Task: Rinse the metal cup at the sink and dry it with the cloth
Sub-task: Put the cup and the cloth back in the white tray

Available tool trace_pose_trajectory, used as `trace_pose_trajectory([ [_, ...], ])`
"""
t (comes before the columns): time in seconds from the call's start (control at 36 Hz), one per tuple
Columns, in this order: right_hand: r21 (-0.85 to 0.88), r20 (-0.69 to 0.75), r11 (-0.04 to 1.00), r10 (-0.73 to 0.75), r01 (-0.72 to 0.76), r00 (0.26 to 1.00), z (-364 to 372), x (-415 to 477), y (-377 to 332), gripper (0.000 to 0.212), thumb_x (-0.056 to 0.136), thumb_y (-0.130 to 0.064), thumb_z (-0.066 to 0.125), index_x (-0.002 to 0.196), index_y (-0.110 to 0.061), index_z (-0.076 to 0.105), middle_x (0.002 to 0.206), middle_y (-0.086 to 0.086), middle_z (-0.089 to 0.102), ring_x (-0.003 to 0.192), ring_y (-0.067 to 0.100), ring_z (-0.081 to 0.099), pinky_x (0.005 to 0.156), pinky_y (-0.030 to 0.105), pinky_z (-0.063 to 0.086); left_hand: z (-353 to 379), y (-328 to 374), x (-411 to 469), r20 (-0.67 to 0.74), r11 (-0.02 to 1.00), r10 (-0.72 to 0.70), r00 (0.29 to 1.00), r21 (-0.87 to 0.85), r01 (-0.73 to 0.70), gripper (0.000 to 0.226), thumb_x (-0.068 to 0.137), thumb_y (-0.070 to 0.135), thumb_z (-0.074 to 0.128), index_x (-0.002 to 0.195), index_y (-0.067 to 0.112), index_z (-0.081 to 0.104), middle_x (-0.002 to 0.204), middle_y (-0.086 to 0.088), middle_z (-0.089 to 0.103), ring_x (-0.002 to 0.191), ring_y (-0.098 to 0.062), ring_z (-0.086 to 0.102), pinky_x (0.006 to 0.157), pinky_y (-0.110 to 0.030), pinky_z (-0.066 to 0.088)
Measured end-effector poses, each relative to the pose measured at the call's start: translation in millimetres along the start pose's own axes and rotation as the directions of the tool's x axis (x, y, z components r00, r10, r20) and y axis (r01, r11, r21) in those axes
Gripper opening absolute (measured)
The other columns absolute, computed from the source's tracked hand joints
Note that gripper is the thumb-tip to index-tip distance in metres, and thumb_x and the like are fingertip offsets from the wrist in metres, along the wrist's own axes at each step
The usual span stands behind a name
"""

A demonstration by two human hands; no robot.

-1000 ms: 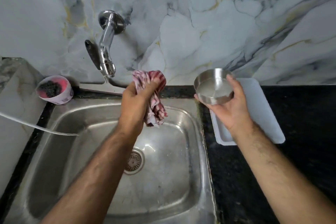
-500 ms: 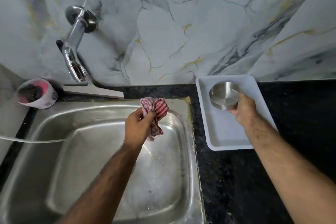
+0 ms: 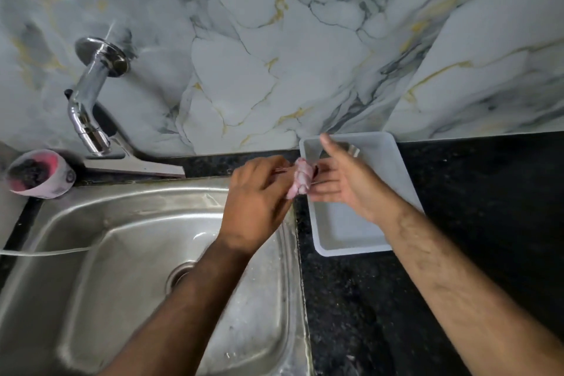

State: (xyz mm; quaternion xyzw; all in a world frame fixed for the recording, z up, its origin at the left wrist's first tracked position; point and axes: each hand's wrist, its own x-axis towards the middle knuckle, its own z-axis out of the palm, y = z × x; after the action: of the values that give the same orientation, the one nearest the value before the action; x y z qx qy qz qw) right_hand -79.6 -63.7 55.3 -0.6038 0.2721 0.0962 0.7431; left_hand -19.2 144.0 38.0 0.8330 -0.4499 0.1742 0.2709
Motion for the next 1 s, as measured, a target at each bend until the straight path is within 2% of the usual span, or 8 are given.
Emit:
trace_pose_trajectory([
  [0.08, 0.066, 0.044, 0.995, -0.082, 0.079, 0.996, 4.8, -14.2, -13.3, 0.053, 0.1, -0.043, 0.073, 0.113, 0.008, 0.075, 0.107, 0.032, 0.077, 0.106, 0.042, 0.078, 0.097, 0.057, 0.066, -1.8, 19.7, 15.9, -0.006, 0.988, 0.136, 0.991, 0.073, -0.135, 0.041, 0.087, 0.02, 0.082, 0.127, 0.014, 0.078, 0.124, -0.014, 0.075, 0.107, -0.039, 0.069, 0.084, -0.046, 0.047],
  [0.17, 0.069, 0.041, 0.982, -0.176, 0.173, 0.983, -8.3, -26.2, -23.1, 0.018, 0.102, -0.01, 0.068, 0.108, 0.003, 0.079, 0.1, 0.02, 0.079, 0.097, 0.033, 0.074, 0.086, 0.044, 0.062, -7.0, 25.4, 24.2, 0.024, 0.978, 0.177, 0.984, -0.117, -0.173, 0.055, 0.082, 0.022, 0.084, 0.135, 0.008, 0.073, 0.132, -0.018, 0.069, 0.115, -0.04, 0.065, 0.092, -0.049, 0.049],
  [0.28, -0.055, 0.069, 0.966, -0.251, 0.254, 0.966, -32.9, -38.8, -35.9, 0.032, 0.093, -0.008, 0.076, 0.125, -0.004, 0.079, 0.123, 0.024, 0.081, 0.106, 0.028, 0.077, 0.096, 0.042, 0.058, -16.0, 34.6, 36.7, 0.075, 0.843, -0.05, 0.996, -0.532, 0.082, 0.071, 0.085, 0.051, 0.077, 0.137, 0.008, 0.056, 0.134, -0.008, 0.058, 0.127, -0.02, 0.058, 0.104, -0.032, 0.048],
  [0.36, -0.077, 0.104, 0.954, -0.282, 0.29, 0.954, -47.1, -47.9, -43.6, 0.039, 0.086, -0.018, 0.078, 0.125, -0.013, 0.08, 0.116, 0.01, 0.084, 0.107, 0.02, 0.077, 0.092, 0.031, 0.06, -14.0, 36.1, 50.3, 0.208, 0.696, -0.165, 0.964, -0.668, 0.263, 0.062, 0.089, 0.032, 0.084, 0.138, 0.011, 0.053, 0.132, 0.001, 0.066, 0.121, -0.001, 0.066, 0.097, -0.013, 0.051],
  [0.47, 0.033, 0.058, 0.944, -0.331, 0.33, 0.942, -68.5, -56.3, -48.3, 0.028, 0.095, -0.01, 0.071, 0.12, -0.019, 0.081, 0.106, -0.001, 0.086, 0.098, 0.012, 0.08, 0.08, 0.024, 0.066, 0.0, 30.0, 61.5, 0.479, 0.475, -0.234, 0.846, -0.703, 0.529, 0.031, 0.089, 0.011, 0.085, 0.115, 0.01, 0.068, 0.112, -0.012, 0.078, 0.103, -0.026, 0.077, 0.097, -0.041, 0.062],
  [0.58, -0.054, -0.13, 0.952, -0.305, 0.3, 0.944, -95.3, -54.7, -26.0, 0.022, 0.105, -0.007, 0.065, 0.118, -0.018, 0.08, 0.101, -0.002, 0.087, 0.095, 0.014, 0.082, 0.079, 0.028, 0.068, 18.4, 26.3, 62.1, 0.674, 0.197, -0.196, 0.713, -0.685, 0.702, 0.024, 0.094, 0.004, 0.078, 0.116, 0.001, 0.069, 0.109, -0.011, 0.08, 0.099, -0.026, 0.078, 0.086, -0.035, 0.064],
  [0.78, -0.513, -0.332, 0.859, -0.209, 0.01, 0.92, -116.7, -27.4, 53.8, 0.01, 0.096, -0.007, 0.08, 0.103, -0.014, 0.082, 0.107, 0.017, 0.085, 0.093, 0.025, 0.082, 0.083, 0.041, 0.07, 84.7, 39.7, 52.1, 0.696, 0.725, -0.396, 0.599, -0.163, 0.669, 0.015, 0.094, 0.03, 0.08, 0.102, 0.022, 0.072, 0.09, 0.004, 0.076, 0.075, -0.008, 0.071, 0.056, -0.013, 0.054],
  [1.0, -0.833, -0.385, 0.523, -0.317, -0.179, 0.867, -117.9, 3.5, 94.4, 0.019, 0.099, -0.022, 0.078, 0.11, -0.007, 0.081, 0.107, 0.014, 0.084, 0.096, 0.03, 0.079, 0.09, 0.047, 0.067, 137.1, 60.4, 42.5, 0.631, 0.932, -0.359, 0.687, 0.203, 0.301, 0.026, 0.096, 0.036, 0.068, 0.116, 0.02, 0.069, 0.11, -0.007, 0.078, 0.096, -0.027, 0.07, 0.081, -0.039, 0.057],
])
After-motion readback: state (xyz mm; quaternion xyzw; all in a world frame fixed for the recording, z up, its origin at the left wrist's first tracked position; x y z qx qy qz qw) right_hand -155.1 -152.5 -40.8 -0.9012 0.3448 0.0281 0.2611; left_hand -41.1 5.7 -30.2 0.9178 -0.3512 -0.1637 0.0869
